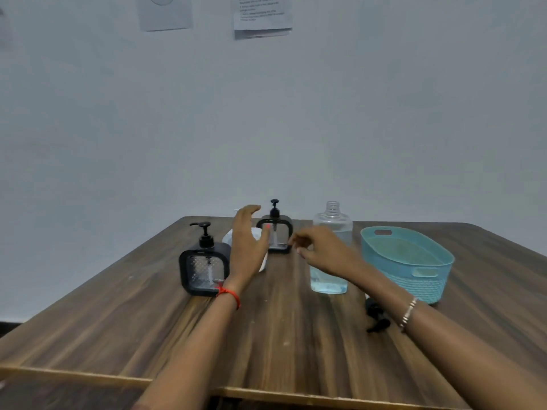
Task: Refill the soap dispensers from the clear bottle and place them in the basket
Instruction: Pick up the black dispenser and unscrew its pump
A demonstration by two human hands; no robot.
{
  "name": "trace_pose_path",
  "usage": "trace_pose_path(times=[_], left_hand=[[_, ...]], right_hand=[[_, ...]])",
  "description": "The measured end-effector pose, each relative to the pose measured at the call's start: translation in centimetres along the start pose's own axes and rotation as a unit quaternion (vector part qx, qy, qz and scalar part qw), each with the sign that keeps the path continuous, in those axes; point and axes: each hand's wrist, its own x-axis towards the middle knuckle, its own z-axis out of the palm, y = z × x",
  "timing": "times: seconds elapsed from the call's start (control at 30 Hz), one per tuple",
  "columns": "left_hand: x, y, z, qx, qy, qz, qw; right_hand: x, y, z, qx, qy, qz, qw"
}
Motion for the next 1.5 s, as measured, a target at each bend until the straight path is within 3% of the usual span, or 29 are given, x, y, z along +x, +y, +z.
trace_pose_path(times=[0.17, 0.3, 0.4, 0.5, 0.63, 0.77, 0.97, 1.17, 1.27, 1.37, 1.5], left_hand=[[-0.9, -3.4, -6.0, 0.110, 0.098, 0.051, 0.988], [-1.2, -5.9, -9.2, 0.115, 0.064, -0.104, 0.986], [-1.6, -7.1, -10.6, 0.018, -0.055, -0.257, 0.965], [-2.0, -7.9, -11.0, -0.064, -0.091, -0.323, 0.940], [-1.8, -8.3, -11.1, 0.001, -0.097, -0.288, 0.953], [-1.4, -7.9, -10.5, -0.015, -0.128, -0.281, 0.951], [-1.7, -7.4, -8.3, -0.151, -0.203, -0.295, 0.921], [-1.9, -5.3, -5.9, -0.276, -0.216, -0.278, 0.894], [-1.8, -4.7, -5.2, -0.331, -0.247, -0.286, 0.865], [-2.0, -4.4, -4.8, -0.392, -0.279, -0.295, 0.825], [-2.3, -2.9, -4.5, -0.465, -0.348, -0.285, 0.762]], right_hand=[[5.5, -4.4, 5.0, 0.057, 0.003, -0.008, 0.998], [7.8, -7.2, 8.6, 0.114, -0.062, 0.053, 0.990], [8.1, -7.9, 10.9, 0.157, -0.086, 0.082, 0.980], [8.0, -8.5, 11.9, 0.212, -0.098, 0.091, 0.968], [8.3, -8.8, 12.0, 0.236, -0.062, 0.113, 0.963], [8.7, -7.8, 12.6, 0.163, -0.025, 0.134, 0.977], [6.6, -5.5, 8.5, 0.190, -0.048, 0.099, 0.976], [4.9, -3.4, 4.2, 0.198, -0.064, 0.026, 0.978], [4.5, -2.3, 3.3, 0.271, -0.071, 0.009, 0.960], [4.1, -1.7, 2.4, 0.354, -0.128, -0.008, 0.926], [3.8, -0.9, 1.0, 0.483, -0.278, -0.019, 0.830]])
